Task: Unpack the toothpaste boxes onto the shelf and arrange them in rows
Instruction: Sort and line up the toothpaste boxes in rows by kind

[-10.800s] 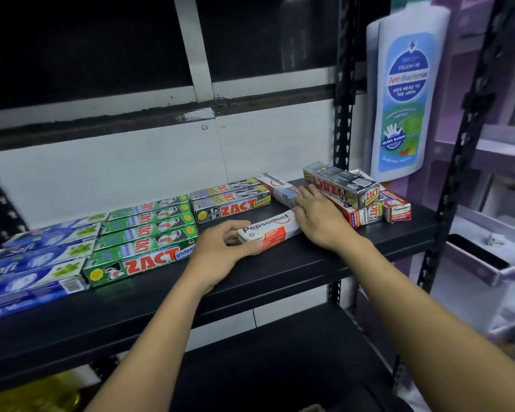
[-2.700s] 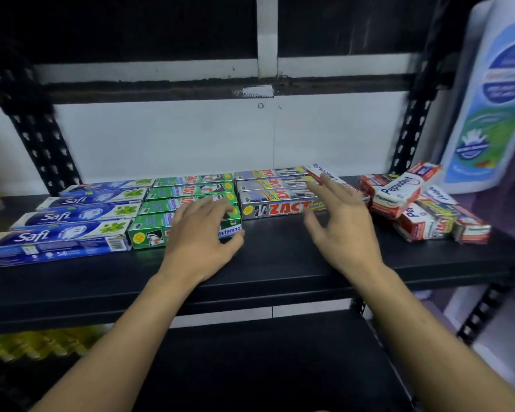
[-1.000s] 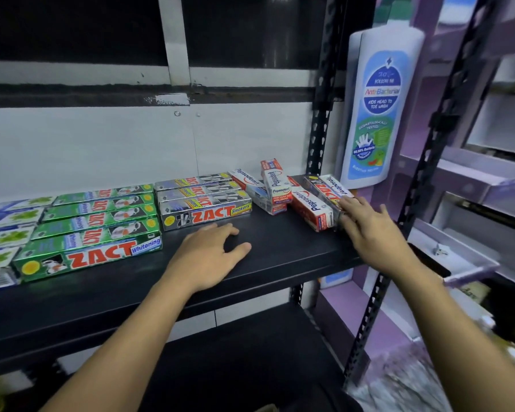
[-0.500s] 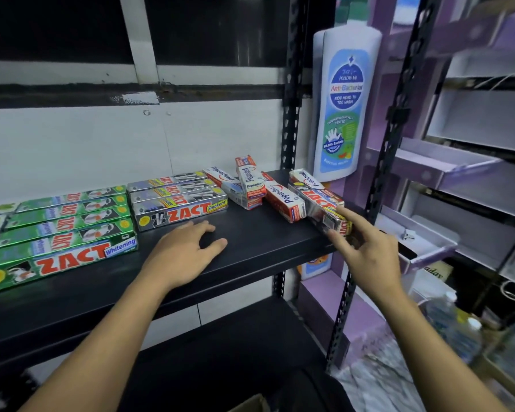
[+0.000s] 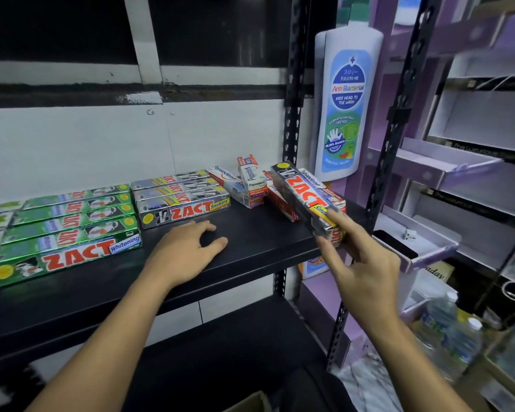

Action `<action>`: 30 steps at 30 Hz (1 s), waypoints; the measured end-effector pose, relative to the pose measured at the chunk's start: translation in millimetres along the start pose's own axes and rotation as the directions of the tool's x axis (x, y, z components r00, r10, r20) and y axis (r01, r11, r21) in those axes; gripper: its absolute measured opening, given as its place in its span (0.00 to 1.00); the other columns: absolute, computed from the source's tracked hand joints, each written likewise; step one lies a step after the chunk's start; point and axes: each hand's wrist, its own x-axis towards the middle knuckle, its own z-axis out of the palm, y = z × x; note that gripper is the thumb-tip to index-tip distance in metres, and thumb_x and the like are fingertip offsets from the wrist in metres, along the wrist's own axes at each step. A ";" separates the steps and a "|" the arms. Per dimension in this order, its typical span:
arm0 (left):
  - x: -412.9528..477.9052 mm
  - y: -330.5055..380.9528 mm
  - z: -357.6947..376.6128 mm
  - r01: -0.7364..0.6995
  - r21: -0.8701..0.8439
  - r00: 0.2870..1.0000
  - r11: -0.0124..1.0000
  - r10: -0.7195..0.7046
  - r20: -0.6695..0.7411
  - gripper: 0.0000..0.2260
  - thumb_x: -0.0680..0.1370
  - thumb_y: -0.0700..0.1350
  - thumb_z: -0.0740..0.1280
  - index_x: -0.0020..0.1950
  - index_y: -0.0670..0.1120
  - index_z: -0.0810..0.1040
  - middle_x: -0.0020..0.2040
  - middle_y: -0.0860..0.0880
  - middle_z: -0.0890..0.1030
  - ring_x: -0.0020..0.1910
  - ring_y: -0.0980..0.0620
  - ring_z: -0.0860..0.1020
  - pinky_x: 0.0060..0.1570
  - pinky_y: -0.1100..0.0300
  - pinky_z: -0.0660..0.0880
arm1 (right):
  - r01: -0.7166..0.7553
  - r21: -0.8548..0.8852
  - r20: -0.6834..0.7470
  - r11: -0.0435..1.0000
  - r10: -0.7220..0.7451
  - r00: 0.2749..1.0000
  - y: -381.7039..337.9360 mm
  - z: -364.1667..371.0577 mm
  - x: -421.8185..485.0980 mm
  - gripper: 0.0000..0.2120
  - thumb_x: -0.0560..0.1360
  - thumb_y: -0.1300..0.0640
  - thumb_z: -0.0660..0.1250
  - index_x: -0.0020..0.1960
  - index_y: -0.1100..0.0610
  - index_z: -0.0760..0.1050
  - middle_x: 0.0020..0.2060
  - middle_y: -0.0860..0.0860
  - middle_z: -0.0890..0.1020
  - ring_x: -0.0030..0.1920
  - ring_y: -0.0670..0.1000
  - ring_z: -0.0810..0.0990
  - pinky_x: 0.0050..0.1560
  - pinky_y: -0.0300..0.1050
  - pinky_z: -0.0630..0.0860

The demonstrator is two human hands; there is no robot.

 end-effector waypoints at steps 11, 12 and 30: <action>-29.3 -0.6 -9.9 -0.056 -0.410 0.969 0.911 -0.050 -0.243 0.11 0.77 0.50 0.71 0.59 0.53 0.81 0.57 0.58 0.82 0.56 0.62 0.78 0.61 0.62 0.73 | 0.238 -0.091 0.341 0.967 -0.194 0.920 -21.4 31.3 -19.4 0.31 0.71 0.51 0.76 0.71 0.54 0.72 0.64 0.46 0.79 0.62 0.43 0.77 0.60 0.35 0.74; -31.9 0.4 -11.8 -0.082 -0.485 0.959 0.871 -0.064 -0.277 0.08 0.77 0.47 0.71 0.56 0.52 0.83 0.54 0.59 0.83 0.53 0.63 0.79 0.60 0.61 0.75 | 0.210 -0.056 0.344 0.976 -0.178 0.922 -26.6 34.9 -18.8 0.31 0.70 0.50 0.76 0.71 0.55 0.72 0.62 0.47 0.80 0.61 0.44 0.78 0.61 0.30 0.70; -82.7 12.7 -12.8 -0.084 -0.440 0.951 0.894 -0.060 -0.303 0.20 0.67 0.56 0.78 0.56 0.55 0.80 0.44 0.59 0.83 0.43 0.66 0.79 0.42 0.68 0.76 | -0.257 0.307 0.436 0.916 0.105 0.894 -44.4 64.6 5.7 0.21 0.74 0.69 0.64 0.59 0.48 0.80 0.50 0.45 0.85 0.49 0.49 0.83 0.54 0.49 0.80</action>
